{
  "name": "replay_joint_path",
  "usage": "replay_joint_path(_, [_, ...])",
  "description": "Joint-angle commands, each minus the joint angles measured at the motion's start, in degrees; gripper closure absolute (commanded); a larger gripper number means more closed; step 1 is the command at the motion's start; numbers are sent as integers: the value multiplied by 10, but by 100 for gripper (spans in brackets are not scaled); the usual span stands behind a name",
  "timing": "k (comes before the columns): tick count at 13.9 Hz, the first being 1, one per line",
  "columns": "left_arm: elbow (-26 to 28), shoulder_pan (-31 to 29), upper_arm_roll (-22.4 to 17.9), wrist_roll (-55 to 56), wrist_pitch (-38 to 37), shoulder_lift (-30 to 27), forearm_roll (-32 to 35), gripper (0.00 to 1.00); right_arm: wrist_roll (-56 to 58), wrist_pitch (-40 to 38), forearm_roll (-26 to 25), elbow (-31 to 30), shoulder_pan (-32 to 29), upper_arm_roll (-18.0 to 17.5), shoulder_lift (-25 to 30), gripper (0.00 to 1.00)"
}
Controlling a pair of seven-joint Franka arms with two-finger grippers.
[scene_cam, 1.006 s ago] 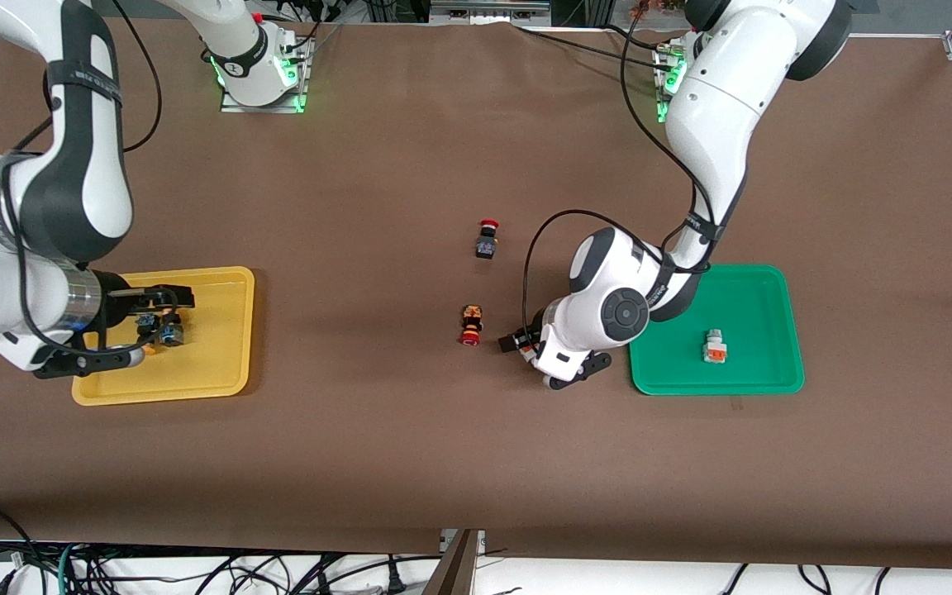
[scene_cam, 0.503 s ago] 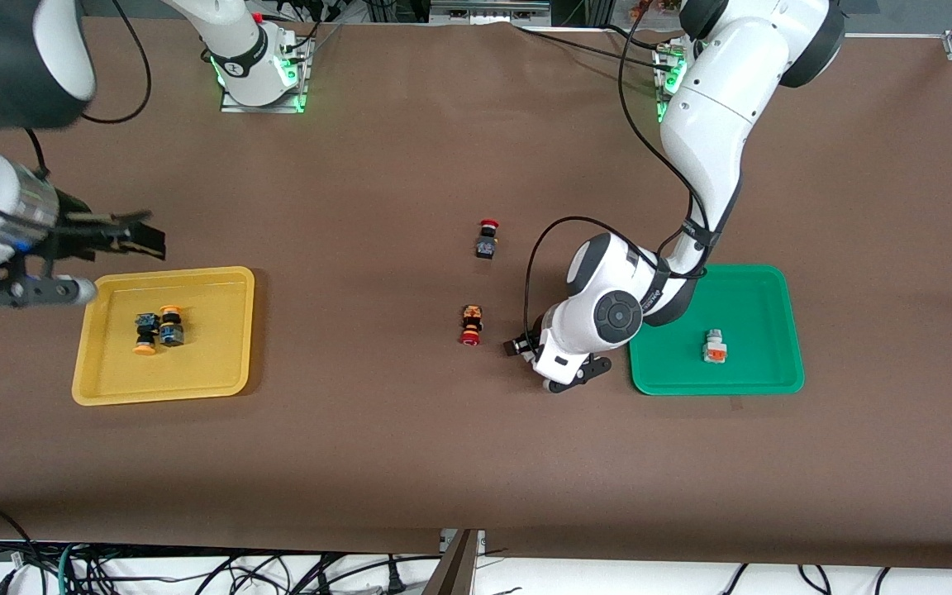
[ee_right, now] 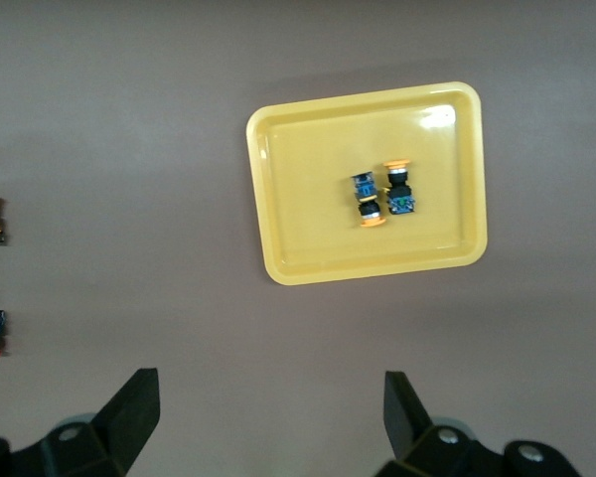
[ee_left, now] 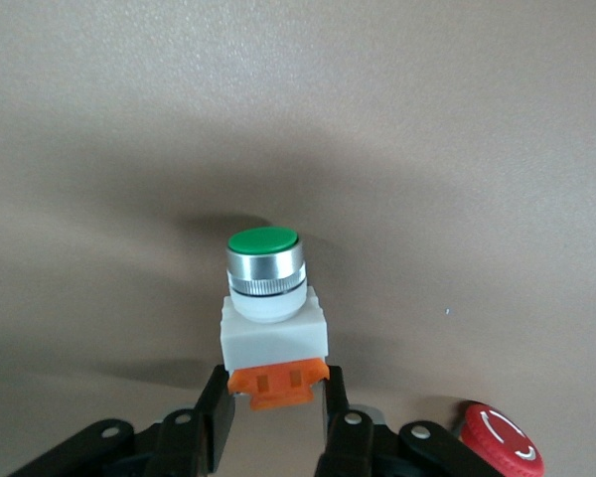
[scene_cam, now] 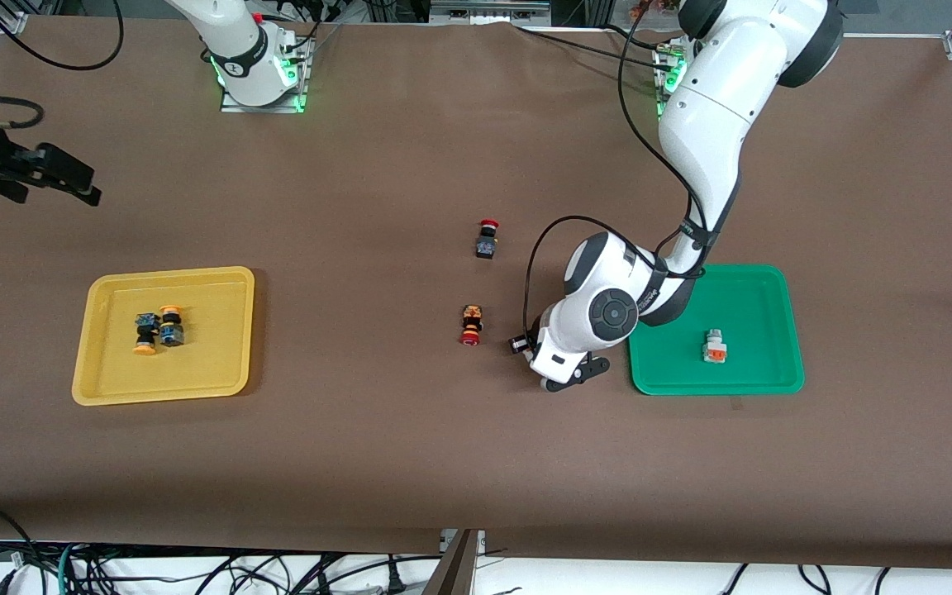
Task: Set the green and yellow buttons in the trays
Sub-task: 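Retract the right arm while the left gripper grasps a green-capped button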
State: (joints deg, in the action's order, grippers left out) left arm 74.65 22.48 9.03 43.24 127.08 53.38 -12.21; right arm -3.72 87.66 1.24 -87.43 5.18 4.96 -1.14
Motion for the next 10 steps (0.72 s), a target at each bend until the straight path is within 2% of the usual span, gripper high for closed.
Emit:
replay_joint_path(1, [-13, -8, -5, -26, -10, -10, 23, 100, 7, -5, -7, -18, -20, -24, 10, 0])
replay_joint_path(5, [-13, -37, -5, -64, -108, -44, 24, 100, 7, -15, -10, 8, -18, -22, -15, 0])
replay_joint_path(10, [-8, -146, -5, -265, -238, -71, 25, 100, 3, -15, -11, 8, -16, -24, -18, 0])
